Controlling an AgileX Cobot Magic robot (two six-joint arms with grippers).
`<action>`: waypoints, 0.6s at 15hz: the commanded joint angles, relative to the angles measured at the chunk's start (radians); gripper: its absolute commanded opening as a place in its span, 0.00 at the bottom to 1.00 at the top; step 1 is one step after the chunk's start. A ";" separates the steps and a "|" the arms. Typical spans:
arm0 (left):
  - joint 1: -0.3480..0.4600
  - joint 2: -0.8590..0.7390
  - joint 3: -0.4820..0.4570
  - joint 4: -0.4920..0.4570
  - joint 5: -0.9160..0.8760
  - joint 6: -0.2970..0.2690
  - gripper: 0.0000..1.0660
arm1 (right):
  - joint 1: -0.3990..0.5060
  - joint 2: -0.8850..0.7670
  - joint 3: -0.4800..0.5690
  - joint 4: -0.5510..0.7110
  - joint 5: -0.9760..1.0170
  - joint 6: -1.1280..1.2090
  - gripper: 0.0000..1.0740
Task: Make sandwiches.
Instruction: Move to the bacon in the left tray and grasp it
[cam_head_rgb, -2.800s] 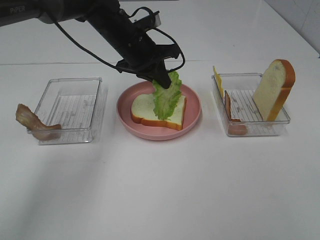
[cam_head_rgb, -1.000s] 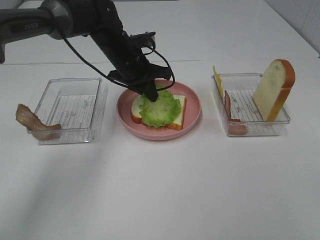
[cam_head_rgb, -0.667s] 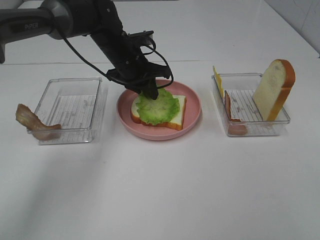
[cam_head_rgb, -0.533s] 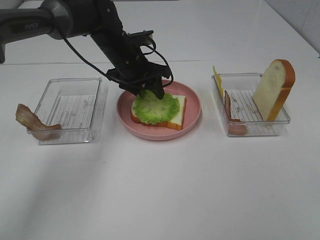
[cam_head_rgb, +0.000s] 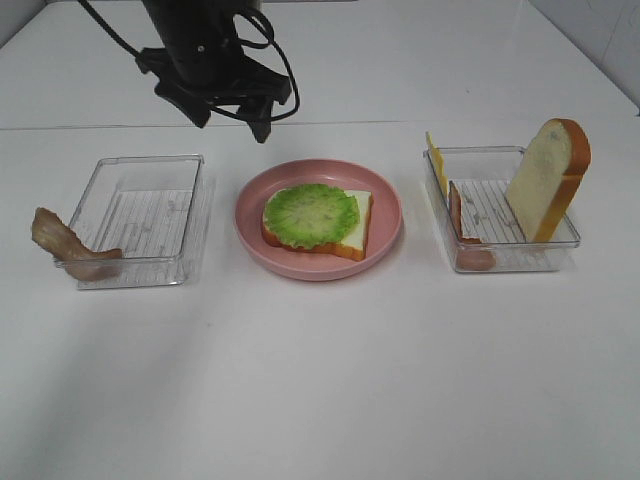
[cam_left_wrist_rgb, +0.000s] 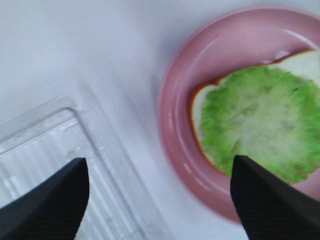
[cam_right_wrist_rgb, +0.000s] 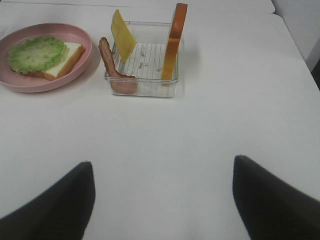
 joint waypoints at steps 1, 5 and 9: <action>0.011 -0.049 -0.003 0.097 0.109 -0.020 0.69 | -0.006 -0.016 0.001 -0.002 -0.008 -0.011 0.67; 0.118 -0.099 0.017 0.032 0.178 -0.070 0.68 | -0.006 -0.016 0.001 -0.002 -0.008 -0.011 0.67; 0.210 -0.211 0.203 -0.043 0.178 -0.070 0.68 | -0.006 -0.016 0.001 -0.002 -0.008 -0.011 0.67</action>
